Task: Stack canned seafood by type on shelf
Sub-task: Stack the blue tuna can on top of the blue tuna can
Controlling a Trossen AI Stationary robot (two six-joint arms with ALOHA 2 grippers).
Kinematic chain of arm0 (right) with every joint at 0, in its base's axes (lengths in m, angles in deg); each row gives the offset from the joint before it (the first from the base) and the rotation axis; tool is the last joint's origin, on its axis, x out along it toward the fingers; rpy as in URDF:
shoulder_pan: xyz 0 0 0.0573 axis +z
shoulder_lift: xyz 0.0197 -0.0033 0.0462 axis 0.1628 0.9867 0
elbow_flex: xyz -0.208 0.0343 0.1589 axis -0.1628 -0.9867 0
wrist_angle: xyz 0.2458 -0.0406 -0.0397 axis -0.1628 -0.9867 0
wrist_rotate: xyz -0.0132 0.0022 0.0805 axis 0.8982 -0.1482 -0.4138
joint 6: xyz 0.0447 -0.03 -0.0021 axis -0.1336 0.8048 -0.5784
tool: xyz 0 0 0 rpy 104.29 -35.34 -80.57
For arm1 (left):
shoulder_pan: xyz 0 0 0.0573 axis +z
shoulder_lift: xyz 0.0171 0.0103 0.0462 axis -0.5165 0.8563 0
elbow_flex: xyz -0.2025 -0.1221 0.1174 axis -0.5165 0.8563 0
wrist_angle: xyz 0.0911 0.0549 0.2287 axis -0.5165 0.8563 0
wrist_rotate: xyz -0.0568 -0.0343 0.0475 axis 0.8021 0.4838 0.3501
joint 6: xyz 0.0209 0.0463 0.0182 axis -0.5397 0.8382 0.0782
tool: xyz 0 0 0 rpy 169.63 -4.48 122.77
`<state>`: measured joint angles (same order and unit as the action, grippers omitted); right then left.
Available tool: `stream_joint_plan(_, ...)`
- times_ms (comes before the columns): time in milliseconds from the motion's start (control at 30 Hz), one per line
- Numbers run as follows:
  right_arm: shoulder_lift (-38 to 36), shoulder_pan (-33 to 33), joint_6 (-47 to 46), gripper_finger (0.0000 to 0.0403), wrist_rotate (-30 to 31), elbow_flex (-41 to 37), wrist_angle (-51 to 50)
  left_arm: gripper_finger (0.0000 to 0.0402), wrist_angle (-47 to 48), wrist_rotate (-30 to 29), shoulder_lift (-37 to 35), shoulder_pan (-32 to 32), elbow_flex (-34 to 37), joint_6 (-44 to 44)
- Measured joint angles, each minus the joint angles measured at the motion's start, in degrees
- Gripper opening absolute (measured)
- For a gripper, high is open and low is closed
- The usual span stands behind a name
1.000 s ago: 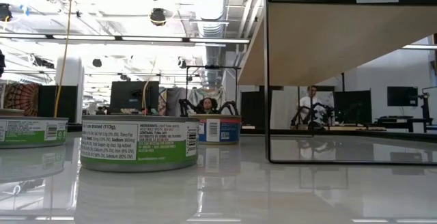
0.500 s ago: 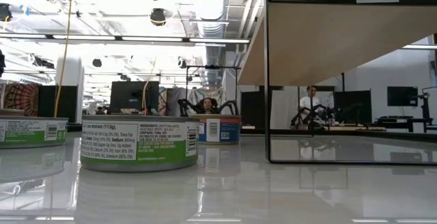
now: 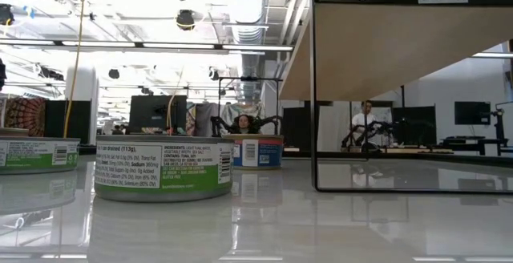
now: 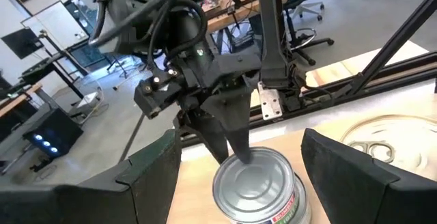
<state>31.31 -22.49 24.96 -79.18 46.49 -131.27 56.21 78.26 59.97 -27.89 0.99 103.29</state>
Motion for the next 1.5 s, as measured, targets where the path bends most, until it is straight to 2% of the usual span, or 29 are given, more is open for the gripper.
stream_joint_plan(100, -1.87, -0.42, 0.43, 0.0276, 2.83, 1.1, -1.65, 0.029, 3.14, 1.11, -0.03, -0.59, 0.0, 1.06)
stream_joint_plan(200, -5.57, 0.31, 2.26, 0.0276, 3.81, 1.32, -1.09, 0.029, 10.52, 0.91, -0.24, -2.21, 0.0, 3.99)
stream_joint_plan(267, -8.52, 1.42, 3.71, 0.0276, 6.75, 0.92, -0.39, 0.029, 15.95, -0.02, -0.24, -3.4, 0.0, 4.12)
stream_joint_plan(433, -15.18, 6.02, 5.17, 0.0276, 16.82, -2.55, 3.0, 0.029, 24.97, -2.95, -0.02, -5.56, 0.0, -1.37)
stream_joint_plan(533, -18.94, 9.84, 5.38, 0.0276, 19.97, -5.43, 8.0, 0.029, 27.51, -3.88, -0.11, -7.13, 0.0, -4.77)
stream_joint_plan(767, -24.6, 19.06, 8.31, 0.0276, 27.62, -11.26, 19.28, 0.029, 36.76, -14.26, -0.66, -11.92, 0.04, -11.78)
stream_joint_plan(833, -25.24, 20.5, 10.39, 0.0276, 28.94, -11.81, 20.21, 0.029, 37.38, -14.77, -0.66, -12.24, 0.07, -14.05)
stream_joint_plan(967, -23.52, 19.73, 12.54, 0.0276, 32.79, -12.77, 19.58, 0.029, 37.4, -15.12, -0.66, -12.53, 0.07, -18.05)
stream_joint_plan(1133, -17.92, 15.75, 13.87, 0.0276, 33.07, -13.19, 16.14, 0.029, 35.73, -20.26, -0.66, -15.04, 0.29, -20.14)
stream_joint_plan(1267, -16.18, 12.02, 16.27, 0.0276, 33.57, -13.13, 17.49, 0.029, 28.72, -20.65, -0.71, -16.77, 4.82, -20.32)
stream_joint_plan(1500, -15.82, 9.91, 17.69, 0.0276, 33.51, -13.06, 19.0, 0.029, 29.96, -20.52, -0.61, -17.39, 9.53, -24.02)
